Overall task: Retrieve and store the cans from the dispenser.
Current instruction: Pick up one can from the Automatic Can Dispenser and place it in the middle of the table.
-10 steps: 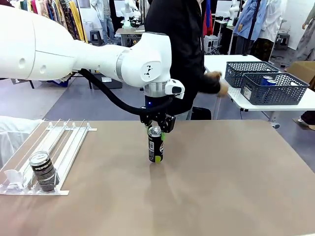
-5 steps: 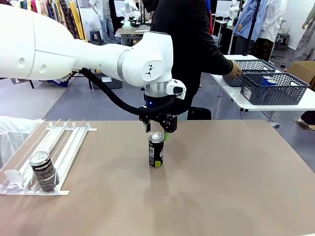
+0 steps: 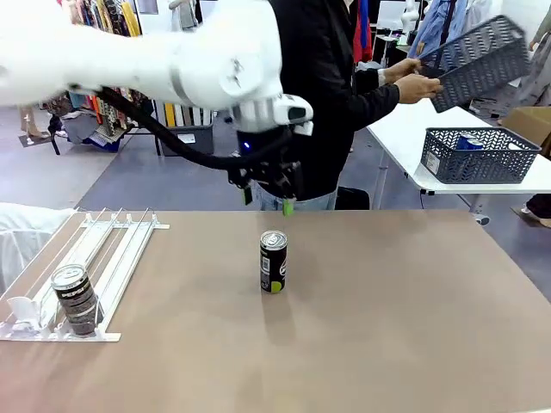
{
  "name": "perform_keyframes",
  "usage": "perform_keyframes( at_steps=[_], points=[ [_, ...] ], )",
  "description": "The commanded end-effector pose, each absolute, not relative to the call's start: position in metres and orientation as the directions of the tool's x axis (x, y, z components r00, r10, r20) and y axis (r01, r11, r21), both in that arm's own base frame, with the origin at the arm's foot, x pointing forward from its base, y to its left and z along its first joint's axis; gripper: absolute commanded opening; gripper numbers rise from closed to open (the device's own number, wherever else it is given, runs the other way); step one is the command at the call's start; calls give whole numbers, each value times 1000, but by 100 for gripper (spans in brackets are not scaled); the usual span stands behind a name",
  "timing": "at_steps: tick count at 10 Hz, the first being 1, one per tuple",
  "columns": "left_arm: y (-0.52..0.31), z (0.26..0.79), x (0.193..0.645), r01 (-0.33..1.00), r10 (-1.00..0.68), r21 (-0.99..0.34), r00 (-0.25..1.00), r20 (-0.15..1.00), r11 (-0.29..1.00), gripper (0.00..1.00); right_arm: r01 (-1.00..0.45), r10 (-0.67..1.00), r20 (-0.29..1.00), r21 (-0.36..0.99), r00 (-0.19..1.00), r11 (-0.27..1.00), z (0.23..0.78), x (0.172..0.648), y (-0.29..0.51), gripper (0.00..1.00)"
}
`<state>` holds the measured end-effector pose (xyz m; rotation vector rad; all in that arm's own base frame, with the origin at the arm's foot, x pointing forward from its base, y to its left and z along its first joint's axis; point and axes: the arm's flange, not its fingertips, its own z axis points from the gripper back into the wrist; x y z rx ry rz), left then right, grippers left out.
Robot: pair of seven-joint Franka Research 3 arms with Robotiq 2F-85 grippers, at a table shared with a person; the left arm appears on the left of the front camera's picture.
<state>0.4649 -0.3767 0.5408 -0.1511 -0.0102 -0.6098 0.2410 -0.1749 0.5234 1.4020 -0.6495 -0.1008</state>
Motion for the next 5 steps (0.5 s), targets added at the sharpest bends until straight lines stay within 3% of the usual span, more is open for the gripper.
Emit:
perform_keyframes(
  at_steps=[1, 3, 4, 5],
  points=[
    [-287, 568, 407, 594, -597, -247, 799, 72, 766, 100, -334, -445, 381, 925, 811, 183, 527, 243, -175, 100],
    [-187, 593, 370, 569, -532, -398, 820, 209, 720, 100, -334, -445, 381, 925, 811, 183, 527, 243, -175, 100],
    [-123, 595, 352, 456, -366, -478, 889, 274, 751, 100, -334, -445, 381, 925, 811, 183, 527, 243, -175, 100],
    [-46, 586, 332, 410, -254, -614, 910, 329, 674, 100, -334, -445, 381, 925, 811, 183, 527, 243, -175, 100]
  ],
)
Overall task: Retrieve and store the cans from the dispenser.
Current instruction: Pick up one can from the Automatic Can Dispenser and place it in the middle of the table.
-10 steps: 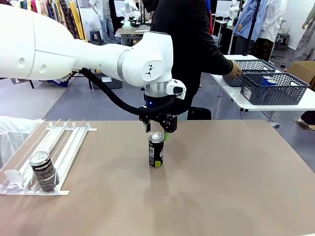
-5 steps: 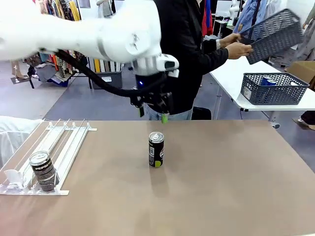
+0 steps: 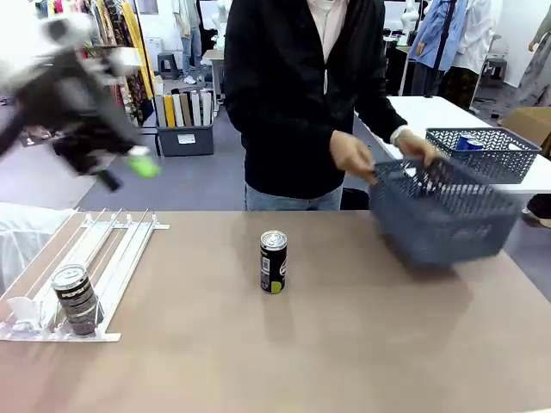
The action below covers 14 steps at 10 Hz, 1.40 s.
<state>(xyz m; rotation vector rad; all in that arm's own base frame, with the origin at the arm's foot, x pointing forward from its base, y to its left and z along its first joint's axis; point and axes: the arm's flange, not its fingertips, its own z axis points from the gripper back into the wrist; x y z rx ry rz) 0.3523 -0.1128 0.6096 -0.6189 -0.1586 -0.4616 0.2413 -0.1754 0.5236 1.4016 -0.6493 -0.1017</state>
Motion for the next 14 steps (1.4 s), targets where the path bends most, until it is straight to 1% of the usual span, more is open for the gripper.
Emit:
perform_keyframes(
  at_steps=[1, 2, 4, 5, 6, 7, 14],
  points=[
    [14, 567, 320, 285, -82, -719, 949, 304, 634, 100, -334, -445, 381, 925, 811, 183, 527, 243, -175, 100],
    [59, 541, 311, 238, 14, -807, 957, 291, 540, 100, -334, -445, 381, 925, 811, 183, 527, 243, -175, 100],
    [102, 491, 301, 241, 142, -906, 942, 305, 348, 100, -334, -445, 381, 925, 811, 183, 527, 243, -175, 100],
    [112, 472, 303, 180, 204, -930, 946, 253, 320, 100, -334, -445, 381, 925, 811, 183, 527, 243, -175, 100],
    [114, 467, 303, 166, 187, -919, 951, 244, 357, 100, -334, -445, 381, 925, 811, 183, 527, 243, -175, 100],
    [126, 479, 282, 173, 181, -911, 950, 255, 375, 100, -334, -445, 381, 925, 811, 183, 527, 243, -175, 100],
    [126, 479, 282, 173, 181, -911, 950, 255, 375, 100, -334, -445, 381, 925, 811, 183, 527, 243, -175, 100]
  ],
)
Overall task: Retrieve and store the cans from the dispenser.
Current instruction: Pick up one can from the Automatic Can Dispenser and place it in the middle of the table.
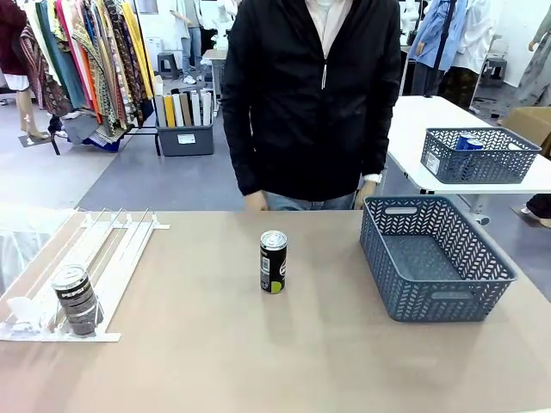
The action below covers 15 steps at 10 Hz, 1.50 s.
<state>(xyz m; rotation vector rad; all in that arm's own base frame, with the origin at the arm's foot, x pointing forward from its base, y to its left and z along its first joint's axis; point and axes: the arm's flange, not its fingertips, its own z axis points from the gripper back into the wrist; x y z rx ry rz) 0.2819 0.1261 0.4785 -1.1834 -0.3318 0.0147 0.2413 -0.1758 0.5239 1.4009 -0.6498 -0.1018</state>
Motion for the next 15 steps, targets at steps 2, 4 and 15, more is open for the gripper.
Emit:
perform_keyframes(
  at_steps=[2, 4, 15],
  points=[
    [126, 479, 282, 173, 181, -911, 950, 255, 375, 100, -334, -445, 381, 925, 811, 183, 527, 243, -175, 100],
    [107, 486, 281, 227, 134, -837, 933, 334, 499, 100, -334, -445, 381, 925, 811, 183, 527, 243, -175, 100],
    [-48, 503, 315, 193, -214, 132, 961, 177, 972, 100, -334, -445, 381, 925, 811, 183, 527, 243, -175, 100]
  ],
)
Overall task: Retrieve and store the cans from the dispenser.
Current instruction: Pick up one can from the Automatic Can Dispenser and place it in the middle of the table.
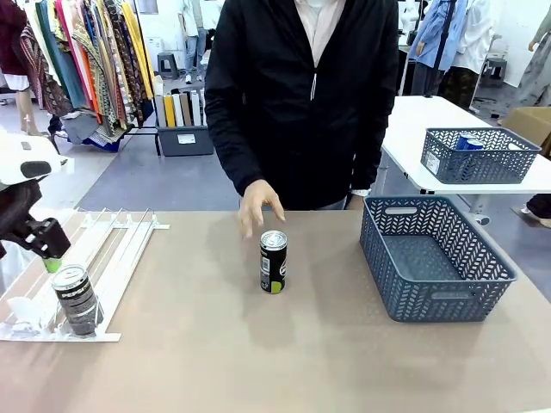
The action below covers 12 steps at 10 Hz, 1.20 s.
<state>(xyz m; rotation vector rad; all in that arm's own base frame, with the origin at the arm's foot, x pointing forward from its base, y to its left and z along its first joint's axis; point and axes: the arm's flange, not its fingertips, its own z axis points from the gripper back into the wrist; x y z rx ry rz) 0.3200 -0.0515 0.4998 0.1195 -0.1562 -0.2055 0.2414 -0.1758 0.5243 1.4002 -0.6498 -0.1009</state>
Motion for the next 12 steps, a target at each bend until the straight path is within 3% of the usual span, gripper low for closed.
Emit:
perform_keyframes(
  at_steps=[1, 2, 4, 10, 12],
  points=[
    [-48, 503, 315, 193, -214, 132, 961, 177, 972, 100, -334, -445, 381, 925, 811, 183, 527, 243, -175, 100],
    [-52, 500, 320, 194, -212, 134, 967, 142, 972, 100, -334, -445, 381, 925, 811, 183, 527, 243, -175, 100],
    [-58, 485, 335, 170, -169, 4, 974, 154, 985, 100, -334, -445, 381, 925, 811, 183, 527, 243, -175, 100],
    [-59, 428, 376, 24, -22, -19, 995, 99, 1000, 100, -334, -445, 381, 925, 811, 183, 527, 243, -175, 100],
    [-58, 420, 379, 33, -31, -16, 997, 67, 999, 100, -334, -445, 381, 925, 811, 183, 527, 243, -175, 100]
  ],
)
